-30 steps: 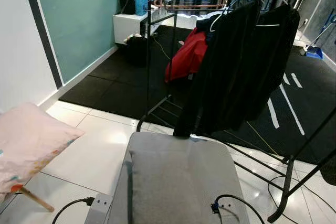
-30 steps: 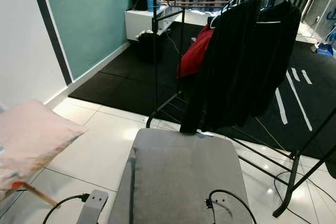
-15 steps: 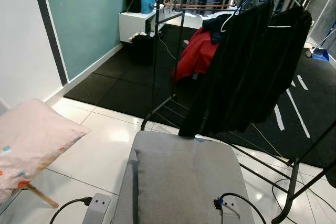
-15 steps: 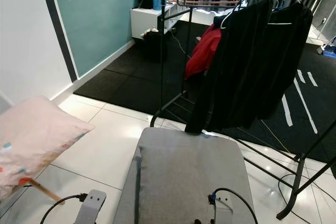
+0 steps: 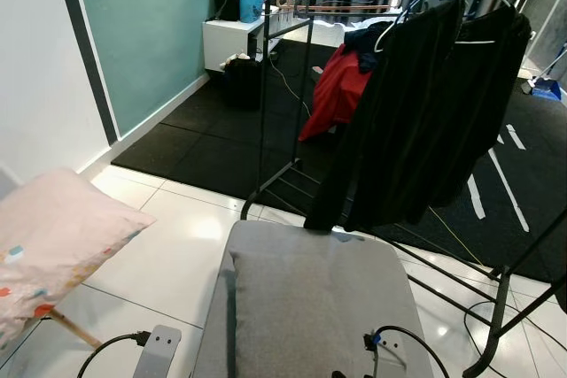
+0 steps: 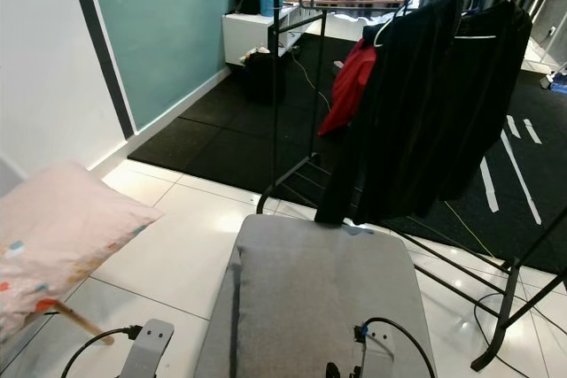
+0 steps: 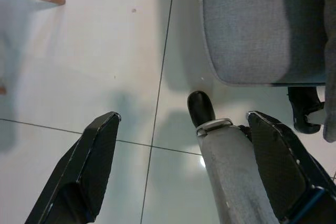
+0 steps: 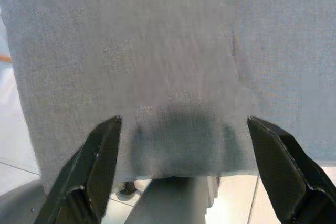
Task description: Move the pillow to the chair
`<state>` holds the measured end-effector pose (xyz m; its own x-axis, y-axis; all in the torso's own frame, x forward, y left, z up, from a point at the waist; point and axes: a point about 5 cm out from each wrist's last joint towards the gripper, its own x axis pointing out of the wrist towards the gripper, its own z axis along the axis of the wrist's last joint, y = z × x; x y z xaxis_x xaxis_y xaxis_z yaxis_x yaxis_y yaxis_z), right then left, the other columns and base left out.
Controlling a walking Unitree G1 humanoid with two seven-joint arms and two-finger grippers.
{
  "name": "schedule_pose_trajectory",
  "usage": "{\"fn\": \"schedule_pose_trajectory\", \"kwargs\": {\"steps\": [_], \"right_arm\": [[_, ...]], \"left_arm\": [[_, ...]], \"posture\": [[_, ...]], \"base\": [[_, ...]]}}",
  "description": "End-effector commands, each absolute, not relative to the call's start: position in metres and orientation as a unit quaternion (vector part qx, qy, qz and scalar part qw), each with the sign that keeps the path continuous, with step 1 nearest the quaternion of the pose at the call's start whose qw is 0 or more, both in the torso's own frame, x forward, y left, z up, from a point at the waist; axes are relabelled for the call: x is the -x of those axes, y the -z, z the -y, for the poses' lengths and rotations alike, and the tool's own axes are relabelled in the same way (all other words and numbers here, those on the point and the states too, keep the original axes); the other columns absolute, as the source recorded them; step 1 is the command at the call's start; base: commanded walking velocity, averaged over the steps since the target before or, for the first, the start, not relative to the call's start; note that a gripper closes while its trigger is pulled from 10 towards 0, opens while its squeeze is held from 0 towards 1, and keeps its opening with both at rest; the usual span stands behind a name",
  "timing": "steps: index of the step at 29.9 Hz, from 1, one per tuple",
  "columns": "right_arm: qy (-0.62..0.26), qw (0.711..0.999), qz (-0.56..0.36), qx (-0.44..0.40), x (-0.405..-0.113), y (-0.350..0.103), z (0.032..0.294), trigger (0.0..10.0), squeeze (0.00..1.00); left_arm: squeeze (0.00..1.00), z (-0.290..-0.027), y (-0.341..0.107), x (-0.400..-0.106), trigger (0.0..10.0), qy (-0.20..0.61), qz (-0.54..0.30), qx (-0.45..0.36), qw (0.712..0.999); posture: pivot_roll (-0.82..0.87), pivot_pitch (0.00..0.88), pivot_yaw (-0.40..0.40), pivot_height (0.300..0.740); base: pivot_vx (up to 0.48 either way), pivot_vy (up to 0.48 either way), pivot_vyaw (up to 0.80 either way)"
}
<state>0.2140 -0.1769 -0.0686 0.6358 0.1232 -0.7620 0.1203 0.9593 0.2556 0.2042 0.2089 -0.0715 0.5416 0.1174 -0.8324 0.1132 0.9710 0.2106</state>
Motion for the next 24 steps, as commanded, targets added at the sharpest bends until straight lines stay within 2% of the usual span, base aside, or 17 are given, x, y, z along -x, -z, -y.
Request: {"fn": "schedule_pose_trajectory", "kwargs": {"steps": [1,2,3,5,14,24], "right_arm": [[0.018,0.920,-0.368,-0.134,-0.273,0.025,0.200,10.0,0.00],[0.018,0.920,-0.368,-0.134,-0.273,0.025,0.200,10.0,0.00],[0.024,0.927,-0.351,-0.132,-0.293,0.006,0.207,10.0,0.00],[0.031,0.930,-0.342,-0.133,-0.303,-0.005,0.212,10.0,0.00],[0.045,0.927,-0.348,-0.134,-0.298,-0.001,0.218,10.0,0.00],[0.059,0.929,-0.340,-0.135,-0.304,-0.011,0.230,10.0,0.00]], "left_arm": [[0.00,-0.210,0.074,-0.199,10.0,0.001,-0.485,-0.125,0.865],[0.00,-0.210,0.074,-0.199,10.0,0.001,-0.485,-0.125,0.865],[0.00,-0.210,0.074,-0.199,10.0,0.001,-0.486,-0.126,0.865],[0.00,-0.210,0.074,-0.199,10.0,0.003,-0.488,-0.128,0.863],[0.00,-0.210,0.075,-0.198,10.0,0.003,-0.492,-0.129,0.861],[0.00,-0.205,0.074,-0.201,10.0,-0.003,-0.491,-0.123,0.863]], "posture": [[-0.06,0.016,-0.071,0.695],[-0.06,0.016,-0.071,0.695],[-0.06,0.016,-0.071,0.690],[-0.06,0.021,-0.068,0.685],[-0.06,0.028,-0.073,0.650],[-0.10,0.031,-0.089,0.605]], "base": [[0.000,0.000,0.00],[0.000,0.000,0.00],[0.000,0.000,0.00],[0.000,0.000,0.00],[0.000,0.000,0.00],[0.000,0.000,0.00]]}}
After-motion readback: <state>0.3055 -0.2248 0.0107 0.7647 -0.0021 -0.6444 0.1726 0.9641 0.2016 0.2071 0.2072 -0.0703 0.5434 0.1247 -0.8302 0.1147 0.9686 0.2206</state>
